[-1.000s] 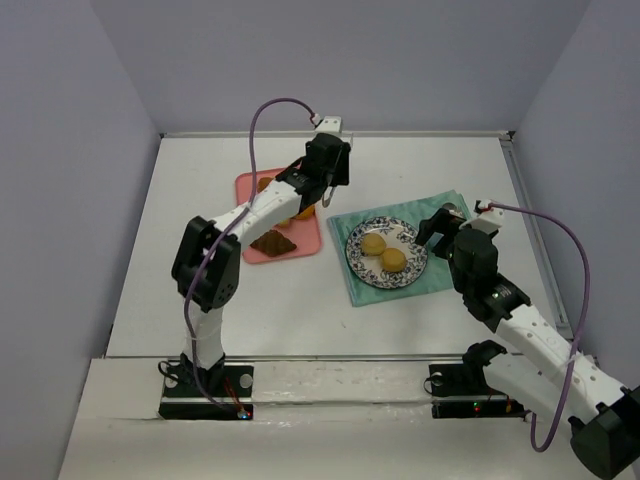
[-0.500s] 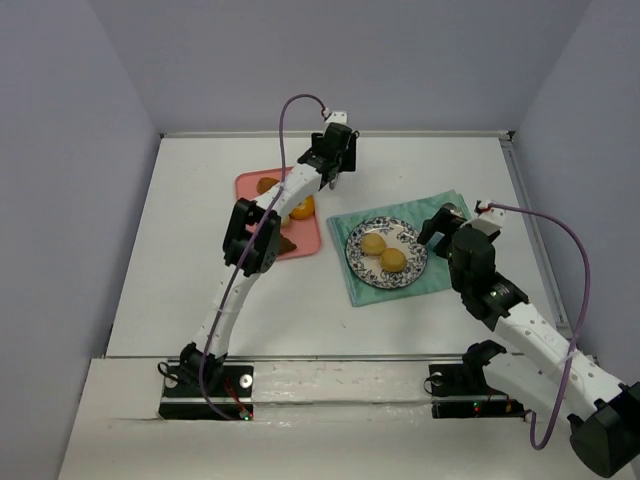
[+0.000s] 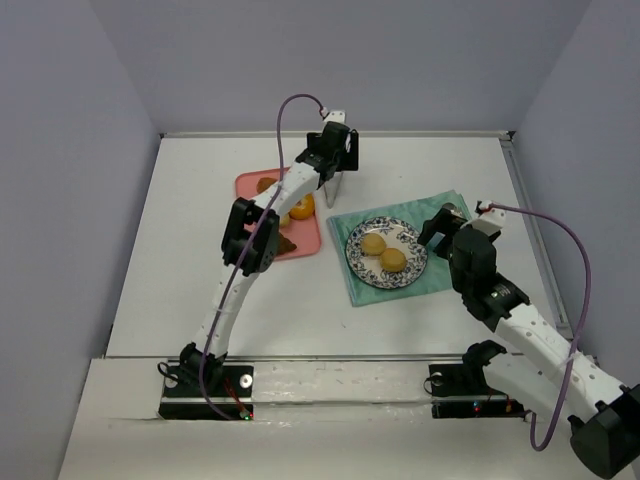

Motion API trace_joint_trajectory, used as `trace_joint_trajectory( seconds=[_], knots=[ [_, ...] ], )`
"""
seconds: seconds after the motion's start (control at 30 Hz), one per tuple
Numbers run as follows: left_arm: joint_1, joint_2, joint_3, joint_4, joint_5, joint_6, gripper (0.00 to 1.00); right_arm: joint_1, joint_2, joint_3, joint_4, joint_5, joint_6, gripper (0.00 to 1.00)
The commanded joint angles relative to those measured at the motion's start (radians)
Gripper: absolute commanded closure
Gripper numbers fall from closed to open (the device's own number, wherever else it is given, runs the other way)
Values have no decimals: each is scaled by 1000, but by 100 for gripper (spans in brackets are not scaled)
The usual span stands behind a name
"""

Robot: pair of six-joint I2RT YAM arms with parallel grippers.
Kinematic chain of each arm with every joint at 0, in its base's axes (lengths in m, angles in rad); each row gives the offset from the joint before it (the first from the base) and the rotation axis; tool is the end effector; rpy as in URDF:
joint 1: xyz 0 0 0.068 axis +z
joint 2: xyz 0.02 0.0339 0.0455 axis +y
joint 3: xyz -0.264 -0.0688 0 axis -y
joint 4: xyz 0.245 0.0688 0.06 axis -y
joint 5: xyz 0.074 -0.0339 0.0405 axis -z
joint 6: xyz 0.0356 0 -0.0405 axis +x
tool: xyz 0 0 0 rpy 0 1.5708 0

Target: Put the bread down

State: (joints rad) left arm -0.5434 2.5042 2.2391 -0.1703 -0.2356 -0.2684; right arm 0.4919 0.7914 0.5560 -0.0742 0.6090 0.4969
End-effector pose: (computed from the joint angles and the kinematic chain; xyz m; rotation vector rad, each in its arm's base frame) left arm 0.5032 -0.2942 0.2185 0.1246 2.0009 -0.2860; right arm 0.1727 0.0694 0.2711 0.4126 1.7779 0.1241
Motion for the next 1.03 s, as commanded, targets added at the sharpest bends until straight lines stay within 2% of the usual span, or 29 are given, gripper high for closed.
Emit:
trace_joint_trajectory(
  seconds=[0.0, 0.07, 0.13, 0.17, 0.23, 0.27, 0.33, 0.37, 0.43, 0.47, 0.5, 0.57, 0.77, 1.0],
  knots=[
    [-6, -188, -21, 14, 28, -2, 1, 5, -38, 5, 14, 6, 2, 0],
    [-7, -305, -74, 12, 65, -23, 1, 5, -52, 2, 7, 9, 3, 0],
    [-21, -427, -275, 90, 68, -41, 1, 5, -61, 1, 2, 12, 6, 0],
    [-29, -574, -475, 138, 62, -45, 1, 5, -70, -1, 2, 9, 6, 0],
    [-46, -730, -689, 286, 59, -60, 1, 5, -78, 1, 1, -6, 5, 0],
    [-50, -880, -881, 323, 58, -74, 1, 5, -83, -1, -1, -9, 3, 0],
    [-55, -1019, -1051, 365, 1, -113, 1, 5, -83, -2, -1, -5, 5, 0],
    [-64, -1154, -1222, 392, -25, -183, 1, 5, -81, -1, -2, -3, 3, 0],
    [-72, -1284, -1376, 419, -53, -209, 1, 5, -78, 5, -4, -9, 5, 0],
    [-76, -1403, -1438, 404, -66, -245, 1, 5, -78, 8, -6, -15, 6, 0],
    [-78, -1457, -1537, 379, -80, -265, 1, 5, -77, 7, -4, -17, 15, 0],
    [-79, -1606, -1601, 271, -163, -339, 1, 5, -64, 12, 8, -23, 15, 0],
    [-79, -1869, -1737, 219, -221, -385, 1, 5, -3, 67, -13, -95, 6, 0],
    [-79, -1963, -1794, 195, -248, -391, 1, 5, -76, 47, -30, -132, 34, 0]
  ],
)
